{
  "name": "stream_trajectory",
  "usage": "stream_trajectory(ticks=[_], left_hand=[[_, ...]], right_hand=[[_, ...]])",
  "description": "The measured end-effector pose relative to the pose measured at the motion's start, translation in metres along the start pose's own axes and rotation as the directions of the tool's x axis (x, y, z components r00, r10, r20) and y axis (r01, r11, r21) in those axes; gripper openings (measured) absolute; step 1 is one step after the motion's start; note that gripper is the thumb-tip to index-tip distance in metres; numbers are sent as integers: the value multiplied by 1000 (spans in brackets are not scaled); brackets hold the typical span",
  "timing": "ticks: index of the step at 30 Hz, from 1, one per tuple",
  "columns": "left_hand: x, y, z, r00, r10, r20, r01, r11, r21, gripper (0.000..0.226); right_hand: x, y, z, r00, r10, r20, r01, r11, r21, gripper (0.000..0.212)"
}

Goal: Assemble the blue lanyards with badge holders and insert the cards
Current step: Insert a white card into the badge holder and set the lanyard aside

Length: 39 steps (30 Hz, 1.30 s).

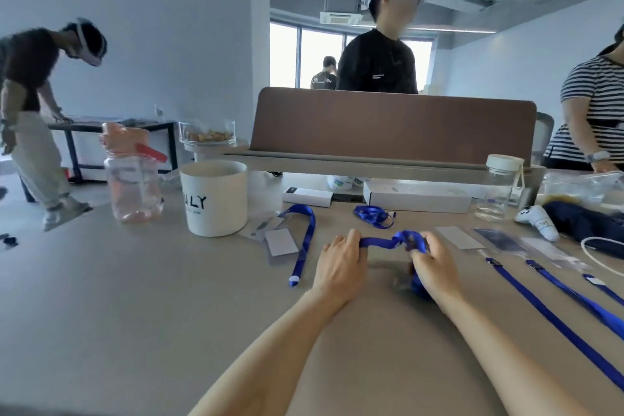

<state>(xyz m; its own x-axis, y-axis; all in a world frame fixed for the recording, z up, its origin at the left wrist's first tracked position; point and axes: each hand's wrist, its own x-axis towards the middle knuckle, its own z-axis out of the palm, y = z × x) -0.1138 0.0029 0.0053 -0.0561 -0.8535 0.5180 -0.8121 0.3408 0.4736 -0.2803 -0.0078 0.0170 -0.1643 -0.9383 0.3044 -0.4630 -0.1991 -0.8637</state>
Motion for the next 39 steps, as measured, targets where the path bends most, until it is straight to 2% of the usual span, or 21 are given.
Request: stream_trajectory(ticks=[3, 6, 10, 13, 15, 17, 19, 21, 23, 25, 28, 32, 35, 39], left_hand=[[-5, -26, -23, 980, -177, -86, 159, 970, -185, 11], [-9, -63, -61, 945, -281, -168, 239, 943, -232, 12], [-18, -127, -111, 899, -326, -293, 317, 945, -81, 12], [-30, -157, -128, 890, -354, -288, 391, 917, 82, 12], [-36, -166, -129, 911, -298, -286, 368, 900, 233, 20], [-35, -167, -125, 943, -222, -249, 289, 916, 278, 42], [-29, -157, -118, 972, -143, -186, 178, 967, 182, 58], [-20, -140, -110, 986, -141, -84, 139, 990, -31, 60], [-11, -130, -98, 986, -165, 39, 169, 965, -199, 54], [-2, -129, -88, 983, -159, 92, 174, 966, -191, 44], [6, -137, -84, 979, -203, 36, 206, 957, -206, 34], [6, -148, -94, 957, -279, -78, 255, 939, -231, 34], [5, -153, -100, 918, -344, -196, 298, 927, -230, 31], [2, -154, -105, 895, -374, -241, 336, 924, -184, 32]], right_hand=[[-3, 1, 6, 996, -67, 53, 70, 995, -71, 26], [-4, 1, 11, 986, -107, 128, 123, 984, -125, 32], [-8, -9, 40, 953, -252, 167, 284, 936, -209, 40], [-11, -21, 78, 904, -343, 255, 396, 897, -196, 36], [-12, -31, 102, 886, -378, 268, 426, 892, -149, 32], [-14, -43, 123, 890, -387, 239, 415, 907, -74, 26], [-17, -54, 138, 895, -390, 218, 395, 918, 19, 19], [-21, -62, 147, 888, -396, 232, 390, 918, 76, 15], [-23, -66, 147, 880, -395, 264, 381, 919, 106, 13], [-25, -64, 142, 885, -377, 275, 352, 926, 137, 20], [-23, -61, 137, 902, -339, 268, 303, 938, 169, 41], [-14, -56, 141, 934, -269, 234, 262, 963, 64, 62], [-9, -51, 145, 944, -279, 175, 282, 959, 9, 58], [-7, -49, 147, 947, -292, 137, 287, 956, 54, 43]])
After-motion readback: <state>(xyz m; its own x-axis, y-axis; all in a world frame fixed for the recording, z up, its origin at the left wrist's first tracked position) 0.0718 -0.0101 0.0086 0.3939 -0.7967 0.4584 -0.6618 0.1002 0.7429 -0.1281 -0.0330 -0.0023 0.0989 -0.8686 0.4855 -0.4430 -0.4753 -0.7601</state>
